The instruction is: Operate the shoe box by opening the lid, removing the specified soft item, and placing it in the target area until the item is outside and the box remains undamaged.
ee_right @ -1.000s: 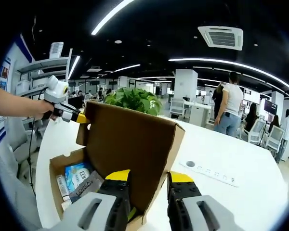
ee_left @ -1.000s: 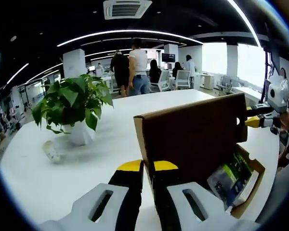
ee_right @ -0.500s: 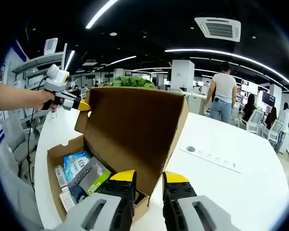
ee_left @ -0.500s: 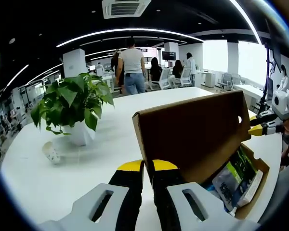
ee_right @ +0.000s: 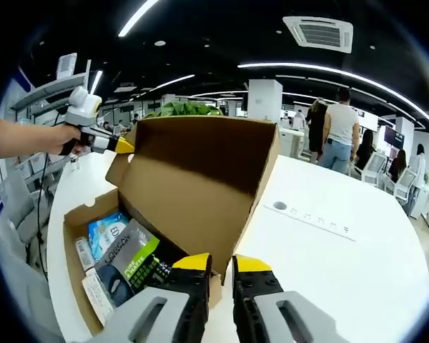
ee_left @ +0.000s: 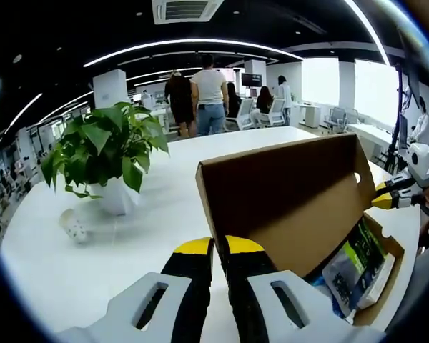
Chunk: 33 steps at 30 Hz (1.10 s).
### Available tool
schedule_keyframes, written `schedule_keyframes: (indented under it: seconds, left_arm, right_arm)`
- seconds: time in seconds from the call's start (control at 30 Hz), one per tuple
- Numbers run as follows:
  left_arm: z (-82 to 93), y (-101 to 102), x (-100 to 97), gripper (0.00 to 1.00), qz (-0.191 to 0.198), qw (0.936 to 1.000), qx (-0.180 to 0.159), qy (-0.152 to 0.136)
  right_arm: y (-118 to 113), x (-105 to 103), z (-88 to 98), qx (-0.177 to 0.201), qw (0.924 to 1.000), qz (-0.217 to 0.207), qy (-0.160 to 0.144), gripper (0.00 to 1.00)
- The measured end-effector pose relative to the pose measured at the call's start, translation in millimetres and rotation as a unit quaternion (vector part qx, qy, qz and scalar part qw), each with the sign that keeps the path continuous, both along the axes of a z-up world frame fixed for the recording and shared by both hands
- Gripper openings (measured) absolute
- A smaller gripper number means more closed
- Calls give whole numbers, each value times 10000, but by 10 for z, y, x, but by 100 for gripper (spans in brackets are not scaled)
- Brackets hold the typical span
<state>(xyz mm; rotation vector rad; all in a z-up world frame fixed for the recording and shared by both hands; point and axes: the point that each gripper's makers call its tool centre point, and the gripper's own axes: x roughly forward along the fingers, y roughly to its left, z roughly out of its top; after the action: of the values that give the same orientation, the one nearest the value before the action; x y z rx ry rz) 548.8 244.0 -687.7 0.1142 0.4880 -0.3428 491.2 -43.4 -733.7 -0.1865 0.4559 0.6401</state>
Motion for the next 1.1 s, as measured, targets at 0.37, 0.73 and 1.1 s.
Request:
schedule_keyframes:
  seconds: [0.37, 0.73, 1.1]
  left_arm:
    - [-75, -5, 61, 5, -37, 10000, 58, 67]
    - [-222, -5, 1, 5, -90, 9993, 194, 306]
    - [-319, 7, -154, 4, -26, 9987, 115, 505]
  right_arm:
    - [-40, 60, -18, -228, 9996, -3, -190, 0]
    - [-38, 104, -26, -330, 9989, 123, -310, 0]
    - [-43, 144, -35, -338, 9989, 121, -303, 0]
